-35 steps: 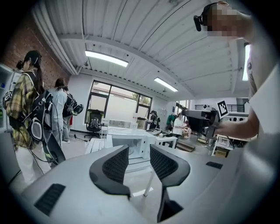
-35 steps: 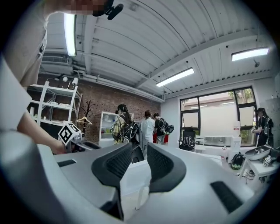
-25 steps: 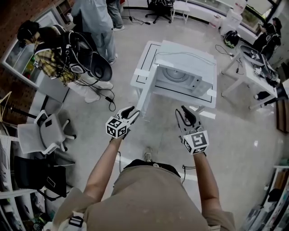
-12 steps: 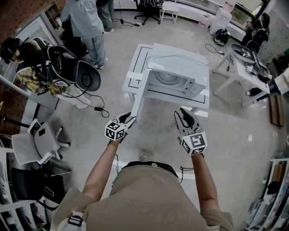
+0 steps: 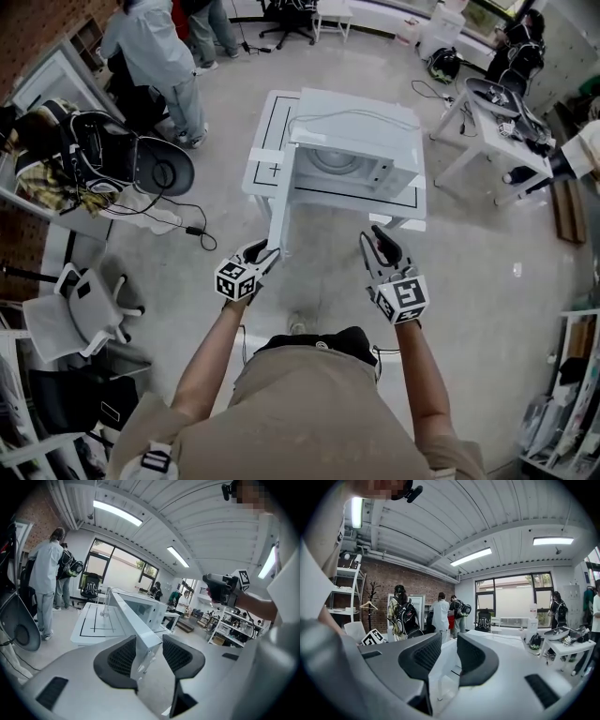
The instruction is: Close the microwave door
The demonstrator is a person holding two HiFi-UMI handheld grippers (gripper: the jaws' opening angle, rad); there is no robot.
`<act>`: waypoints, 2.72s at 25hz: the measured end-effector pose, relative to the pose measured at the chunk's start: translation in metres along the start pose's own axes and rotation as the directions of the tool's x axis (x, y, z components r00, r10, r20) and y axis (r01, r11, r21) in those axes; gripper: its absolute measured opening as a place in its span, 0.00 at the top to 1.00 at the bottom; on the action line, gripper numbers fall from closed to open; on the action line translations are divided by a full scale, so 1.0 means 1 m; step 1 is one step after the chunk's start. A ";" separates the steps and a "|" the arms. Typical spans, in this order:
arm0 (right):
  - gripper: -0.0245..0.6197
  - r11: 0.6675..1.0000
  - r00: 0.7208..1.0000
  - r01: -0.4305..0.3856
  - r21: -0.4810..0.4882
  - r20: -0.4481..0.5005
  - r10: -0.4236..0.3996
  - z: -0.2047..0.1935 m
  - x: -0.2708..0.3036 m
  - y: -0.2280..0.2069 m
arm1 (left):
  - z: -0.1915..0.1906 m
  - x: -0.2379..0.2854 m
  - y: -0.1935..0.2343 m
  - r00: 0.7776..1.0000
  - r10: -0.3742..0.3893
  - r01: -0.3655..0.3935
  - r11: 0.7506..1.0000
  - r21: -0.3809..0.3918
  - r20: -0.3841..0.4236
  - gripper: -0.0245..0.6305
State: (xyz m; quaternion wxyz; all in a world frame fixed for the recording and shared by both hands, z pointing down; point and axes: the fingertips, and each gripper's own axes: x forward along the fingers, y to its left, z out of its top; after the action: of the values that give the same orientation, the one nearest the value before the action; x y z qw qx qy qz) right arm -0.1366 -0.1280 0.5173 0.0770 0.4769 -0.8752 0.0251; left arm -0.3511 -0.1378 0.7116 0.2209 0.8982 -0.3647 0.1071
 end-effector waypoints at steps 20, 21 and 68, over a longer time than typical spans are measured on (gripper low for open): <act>0.81 0.990 0.990 -0.142 0.003 -0.017 0.142 -0.012 0.005 -0.069 | 0.004 0.046 -0.049 0.994 0.104 -0.103 0.992 -0.073 0.012 0.69; 0.81 0.989 0.989 -0.150 0.006 -0.015 0.150 -0.014 0.004 -0.074 | 0.003 0.051 -0.052 0.994 0.111 -0.110 0.991 -0.076 0.011 0.69; 0.81 0.974 0.977 -0.214 0.070 0.007 0.214 -0.040 -0.047 -0.302 | 0.059 0.254 -0.132 0.970 0.236 -0.237 0.972 -0.009 -0.066 0.69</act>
State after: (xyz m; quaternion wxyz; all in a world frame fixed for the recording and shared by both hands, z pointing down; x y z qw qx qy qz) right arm 0.1460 -0.2486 0.5409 0.0572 0.3823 -0.9201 0.0639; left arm -0.0763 -0.2359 0.7072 0.2258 0.8426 -0.4625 0.1585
